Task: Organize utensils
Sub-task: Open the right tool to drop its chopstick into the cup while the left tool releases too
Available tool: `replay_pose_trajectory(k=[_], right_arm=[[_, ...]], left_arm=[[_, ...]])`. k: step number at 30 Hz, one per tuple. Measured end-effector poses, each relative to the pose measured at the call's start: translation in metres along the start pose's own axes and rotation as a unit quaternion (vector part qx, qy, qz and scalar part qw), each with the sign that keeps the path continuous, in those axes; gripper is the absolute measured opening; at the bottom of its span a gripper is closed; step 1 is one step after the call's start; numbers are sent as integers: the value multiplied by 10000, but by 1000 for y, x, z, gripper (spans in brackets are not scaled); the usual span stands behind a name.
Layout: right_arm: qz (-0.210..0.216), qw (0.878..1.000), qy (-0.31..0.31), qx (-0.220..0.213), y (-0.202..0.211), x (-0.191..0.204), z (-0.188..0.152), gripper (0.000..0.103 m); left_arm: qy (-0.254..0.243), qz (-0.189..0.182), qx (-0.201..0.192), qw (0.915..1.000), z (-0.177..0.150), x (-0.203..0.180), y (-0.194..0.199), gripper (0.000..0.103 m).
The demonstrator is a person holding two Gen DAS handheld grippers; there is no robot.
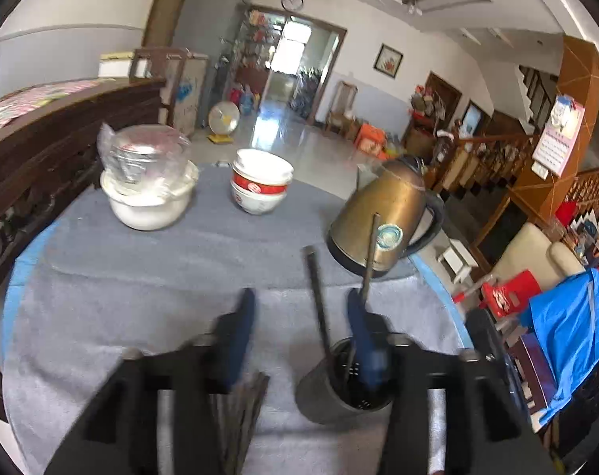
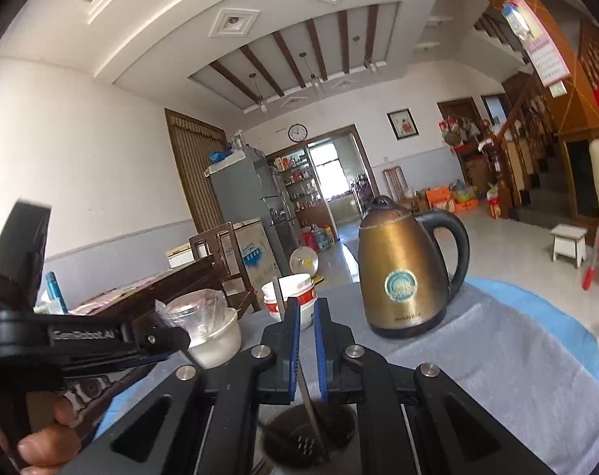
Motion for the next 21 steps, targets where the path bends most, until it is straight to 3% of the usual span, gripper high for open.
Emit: replay_pose_trajectory(k=[5,7,8,11,14,16,18,21], right_arm=[[-52,9998,-160,90,37,-13,-9,11],[-1,9994,-254,243,49,-20,-15,15],[21,9990,-283,349,53,-23,-19,26],[69,9983,-326,480,63,-27,-28,71],[131,9986,-310,411,76,-25,-32,69],[244,9981,-244,520,77,-23,-34,60],[301,9975,-157,626,77,-18,-37,45],[478,9950,-21,879,75,-7,-43,39]], left_arm=[[17,123,-16,9999,-16,15,28,55],[-42,306,12,9995,-27,21,38,58],[-89,411,31,9991,-31,23,41,58],[-237,682,137,9973,-48,33,51,60],[-272,827,367,9955,-64,48,57,61],[-206,900,495,9945,-75,59,61,61],[-153,1005,613,9929,-83,70,63,61],[-99,1085,783,9910,-94,82,65,61]])
Point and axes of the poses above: each gripper's, at about its wrist camera, not at the fingertips, and y roughly against the way its jaws point, x to its left, z to its top, the point moved 1 cm from there along -y, roughly the way its jaws point, and after that the axes turned 14 degrees about -z, right-handed, at the moved point
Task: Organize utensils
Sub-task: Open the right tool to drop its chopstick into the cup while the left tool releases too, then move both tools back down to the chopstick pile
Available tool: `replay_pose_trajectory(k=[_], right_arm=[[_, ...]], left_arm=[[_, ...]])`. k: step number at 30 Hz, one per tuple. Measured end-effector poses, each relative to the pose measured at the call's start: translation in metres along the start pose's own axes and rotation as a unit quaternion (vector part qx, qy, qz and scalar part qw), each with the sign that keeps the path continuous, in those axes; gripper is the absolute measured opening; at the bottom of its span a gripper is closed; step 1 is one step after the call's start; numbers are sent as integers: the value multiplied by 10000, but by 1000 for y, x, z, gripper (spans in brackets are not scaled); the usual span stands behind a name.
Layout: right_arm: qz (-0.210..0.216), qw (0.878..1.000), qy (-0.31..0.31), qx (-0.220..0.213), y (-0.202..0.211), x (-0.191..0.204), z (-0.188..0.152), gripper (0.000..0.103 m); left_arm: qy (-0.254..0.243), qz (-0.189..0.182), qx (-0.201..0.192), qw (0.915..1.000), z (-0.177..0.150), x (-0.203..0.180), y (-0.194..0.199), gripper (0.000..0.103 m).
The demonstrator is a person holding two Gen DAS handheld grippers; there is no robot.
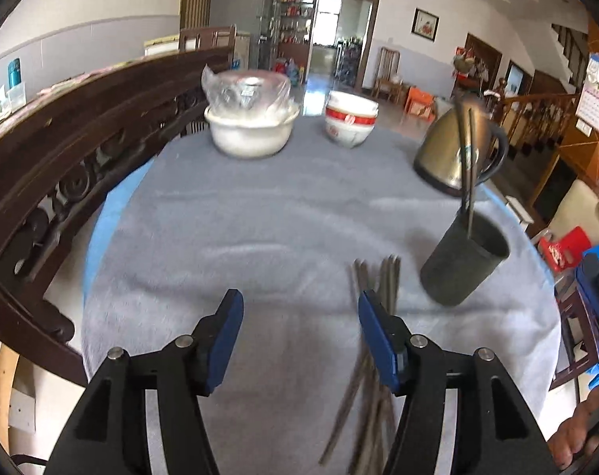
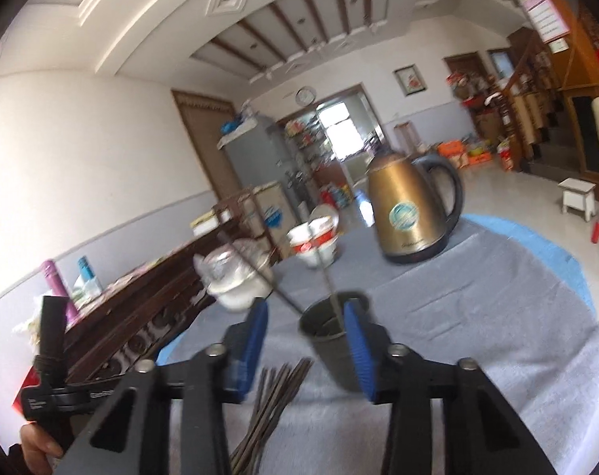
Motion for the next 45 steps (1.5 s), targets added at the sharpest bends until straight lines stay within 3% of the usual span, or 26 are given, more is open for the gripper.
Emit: replay_pose_trajectory(k=[7,9,13,23,28,33,45], right_arm=[[250,9949,529,824,-21,34,-34,36],[281,9918,522,1128,-31,38,-42,30],[331,9831,470,1739,-55,42,-60,28],[332,9633,202,2656,-110,51,-80,26],[225,9569,120,2893,-130,58,-86,24],[17,9509,165,3090,-141,61,-95,16],[160,9491,12,3146,-134,50,-98,10]], left_arm=[[88,82,233,9997,-16,14,-4,61],[97,50,313,9995,-21,16,-7,61],[102,-22,442,9990,-30,18,-12,61],[242,-87,644,9976,-41,27,-21,61],[282,-101,658,9974,-43,32,-20,61],[301,-132,673,9972,-45,32,-20,61],[251,-209,723,9968,-46,25,-20,61]])
Point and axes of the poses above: each gripper's, at about its wrist camera, not at the fingertips, and y roughly against the way its jaws point, x to its left, z to its top, the point moved 1 cm from there along -y, roughly the way its jaws point, and after that the axes turned 14 degrees about -z, right-handed, at the moved point
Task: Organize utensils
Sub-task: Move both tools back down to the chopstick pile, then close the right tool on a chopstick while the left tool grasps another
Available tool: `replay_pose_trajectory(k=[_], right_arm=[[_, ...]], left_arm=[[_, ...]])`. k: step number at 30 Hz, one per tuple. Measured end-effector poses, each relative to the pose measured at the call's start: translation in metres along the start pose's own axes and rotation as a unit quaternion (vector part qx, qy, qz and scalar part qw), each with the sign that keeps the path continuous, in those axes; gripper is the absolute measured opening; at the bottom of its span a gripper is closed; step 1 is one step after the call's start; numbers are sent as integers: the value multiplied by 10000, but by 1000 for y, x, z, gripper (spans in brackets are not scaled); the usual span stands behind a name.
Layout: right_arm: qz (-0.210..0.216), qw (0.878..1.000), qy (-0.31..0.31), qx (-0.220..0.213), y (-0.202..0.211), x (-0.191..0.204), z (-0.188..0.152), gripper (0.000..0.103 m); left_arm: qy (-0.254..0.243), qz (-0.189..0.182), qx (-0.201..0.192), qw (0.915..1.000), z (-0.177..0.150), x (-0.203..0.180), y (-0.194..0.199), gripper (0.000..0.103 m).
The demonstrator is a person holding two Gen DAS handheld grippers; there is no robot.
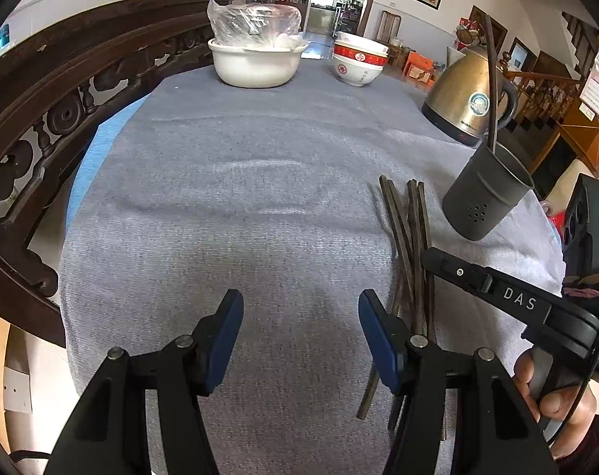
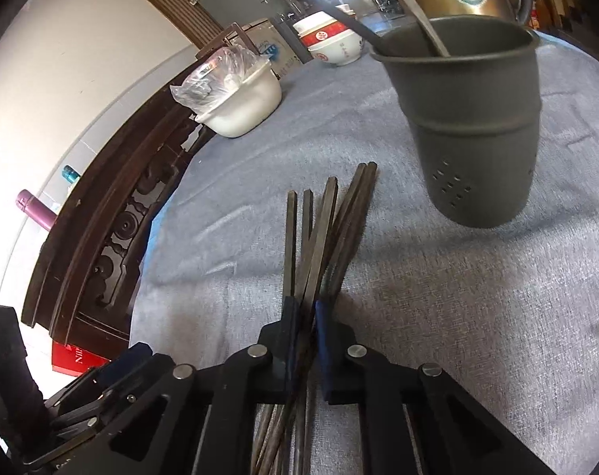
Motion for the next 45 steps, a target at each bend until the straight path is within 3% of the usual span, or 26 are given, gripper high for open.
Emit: replay_pose_trajectory(k=[5,16,29,39,42,45], right_arm=[[-182,9997,-137,89,-4,-8,0,9],[-752,9966,315,69,-8,4,4,10],[-843,9962,43,198,10,-27,2,8],[-776,9962,-173,354,15,-50,2,7],[-676,9969,-194,358,15,-53,2,8],[-552,9975,-240,357,16,-57,1,9]], left_arm=[[-24,-16,31,10000,-1,-4,-1,61],[-59,-17,86,9999,-1,-6,-4,61],[-2,-230,241,9994,11,-10,-6,61],[-319,-812,780,9931,47,-39,-32,61],[-492,-831,957,9907,57,-51,-45,53],[-554,-862,1092,9887,69,-61,-62,53]])
Point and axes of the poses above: each gripper's, at about its wrist camera, not at the fingertips, and y roughly against the way its jaws point, x to its left, z to its top, the point moved 1 cm from there along -y, roughly the way its jaws point, and after that the axes turned 14 degrees about -z, right-handed, at the moved point
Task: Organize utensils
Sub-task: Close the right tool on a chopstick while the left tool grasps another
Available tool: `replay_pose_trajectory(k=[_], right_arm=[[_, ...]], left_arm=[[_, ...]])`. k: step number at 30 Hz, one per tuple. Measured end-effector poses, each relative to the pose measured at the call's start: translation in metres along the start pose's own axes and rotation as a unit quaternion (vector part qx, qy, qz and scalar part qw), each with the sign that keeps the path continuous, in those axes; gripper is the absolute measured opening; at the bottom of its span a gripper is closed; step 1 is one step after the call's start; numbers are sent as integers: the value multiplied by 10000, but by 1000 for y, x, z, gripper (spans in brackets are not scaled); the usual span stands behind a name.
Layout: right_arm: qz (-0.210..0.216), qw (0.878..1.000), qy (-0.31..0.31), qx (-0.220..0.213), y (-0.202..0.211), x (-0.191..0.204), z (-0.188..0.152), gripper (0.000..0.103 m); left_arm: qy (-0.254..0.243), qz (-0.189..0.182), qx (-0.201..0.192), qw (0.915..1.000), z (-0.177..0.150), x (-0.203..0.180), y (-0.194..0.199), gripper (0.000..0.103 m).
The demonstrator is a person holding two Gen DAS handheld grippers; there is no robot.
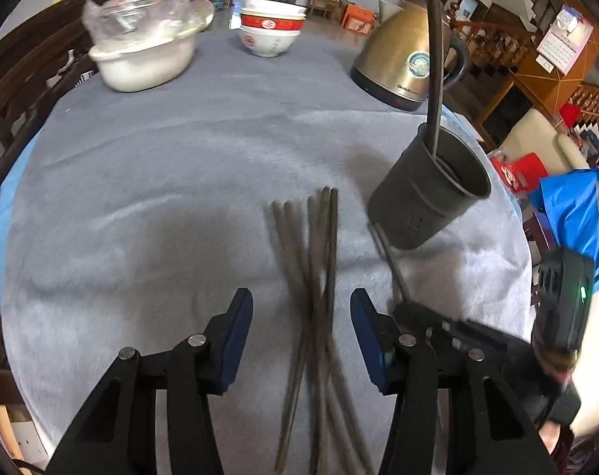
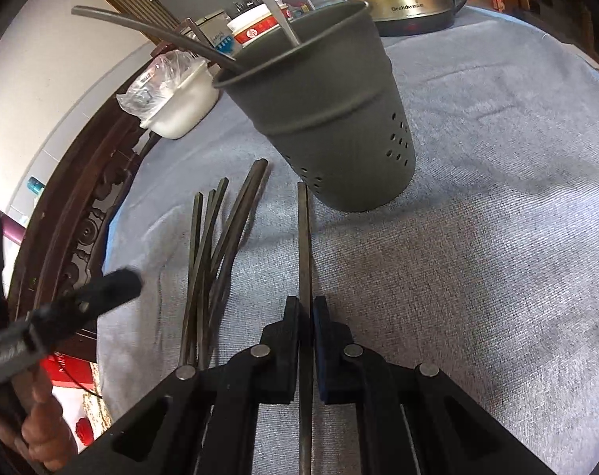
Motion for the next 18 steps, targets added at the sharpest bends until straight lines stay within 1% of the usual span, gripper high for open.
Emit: replay_pose_trajectory(k=[2,4,7,11,12,13,18], right_arm=[[43,10000,-5,4,0,-1,0,9],[74,10000,2,5,0,-4,-1,9],[94,10000,26,-7,1,-5,-1,9],[85,9999,61,-17,1,-3,-1,9],[83,9999,70,-29,1,-3,-1,9],[85,9999,67,-33,1,-3,-1,9],[80,9999,59,-42,0,-2,0,9]], left_arm=[[-51,23,107,9999,10,-3,-11,50],[-57,61,195,9998,17,-4,-20,43],[-99,160,350,9992,25,-6,-35,40],[31,232,410,9989,32,1,-46,40],[54,255,425,9988,33,2,-49,38],[66,268,439,9987,34,4,-51,32],[100,240,542,9982,34,8,-61,16]])
Point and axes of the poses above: each gripper's, at about its wrist camera, not at the fingertips, and y roughly against the way its jaws point, x to its left, z to its top, the point moved 1 cm from there along -y, roughly the way its jaws point, and after that the axes turned 14 degrees about -z, right-handed, at the moved point
